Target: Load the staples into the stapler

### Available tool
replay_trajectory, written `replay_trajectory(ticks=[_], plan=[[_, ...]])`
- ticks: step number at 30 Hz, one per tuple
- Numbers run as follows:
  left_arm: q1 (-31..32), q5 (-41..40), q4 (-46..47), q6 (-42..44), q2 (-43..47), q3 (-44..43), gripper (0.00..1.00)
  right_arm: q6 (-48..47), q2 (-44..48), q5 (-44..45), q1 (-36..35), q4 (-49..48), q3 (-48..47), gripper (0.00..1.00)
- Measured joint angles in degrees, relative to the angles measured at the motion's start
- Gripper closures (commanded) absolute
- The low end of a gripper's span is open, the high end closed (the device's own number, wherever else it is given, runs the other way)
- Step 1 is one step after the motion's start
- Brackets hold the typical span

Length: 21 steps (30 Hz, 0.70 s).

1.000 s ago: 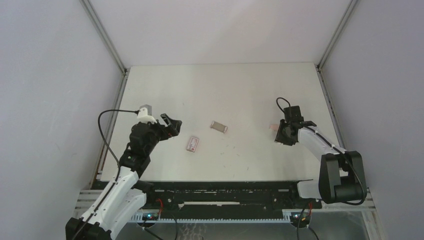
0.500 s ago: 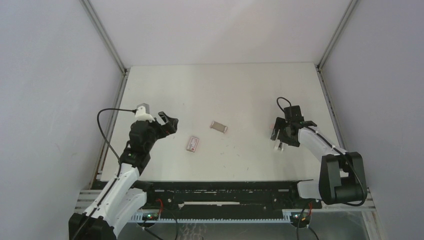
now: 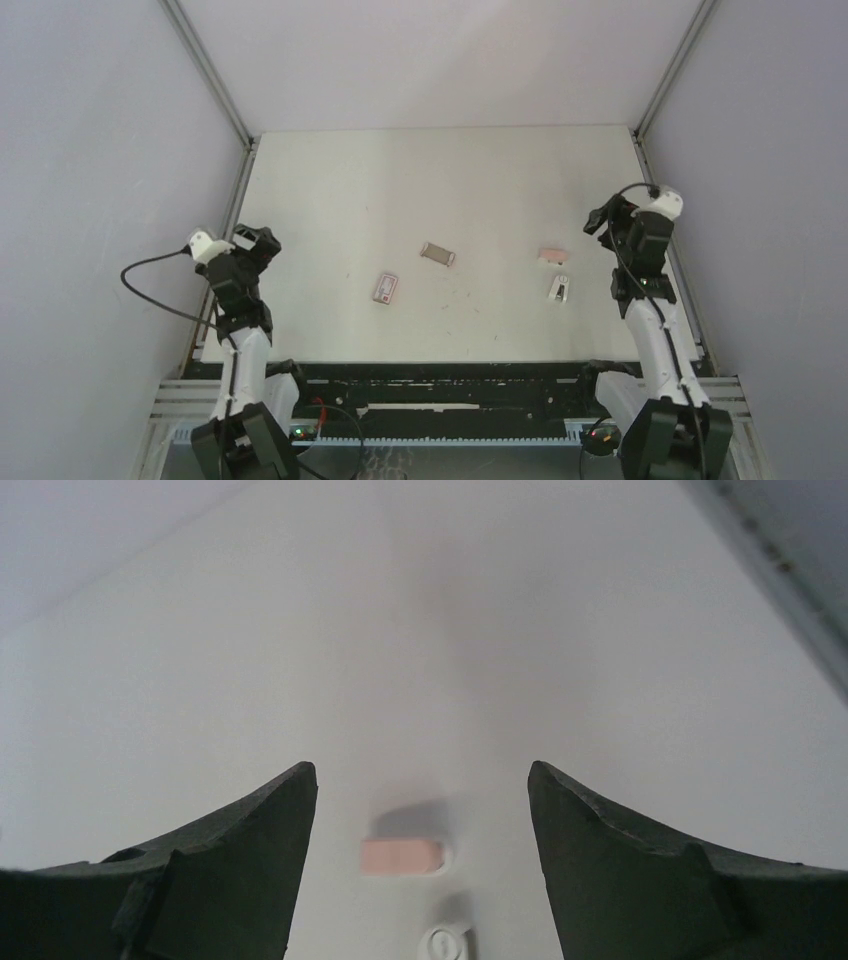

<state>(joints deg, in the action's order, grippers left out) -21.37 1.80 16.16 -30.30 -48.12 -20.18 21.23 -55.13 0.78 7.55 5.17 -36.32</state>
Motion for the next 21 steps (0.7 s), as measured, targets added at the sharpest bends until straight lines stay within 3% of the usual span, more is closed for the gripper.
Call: replay_trajectory(ticks=[6,11,15,21], plan=[[-0.5,-9.46,10.51,7.37,6.8,11.74,0.0,0.61,6.67,5.03,5.22,-16.85,17.33,0.23],[-0.13,-10.84,23.54,9.77,-1.84,17.11,0.0,-1.11,3.02,9.79,4.74,-29.35,28.13,0.23],[1.77,-10.64,29.42,11.15,-9.25,17.07,0.0,-3.82,-2.49,12.52,3.32,-36.59,29.18,0.23],[5.66,-11.76,35.52,13.33,-11.63,17.07,0.0,-8.85,-6.91,16.28,-1.9,-43.1,27.69,0.24]])
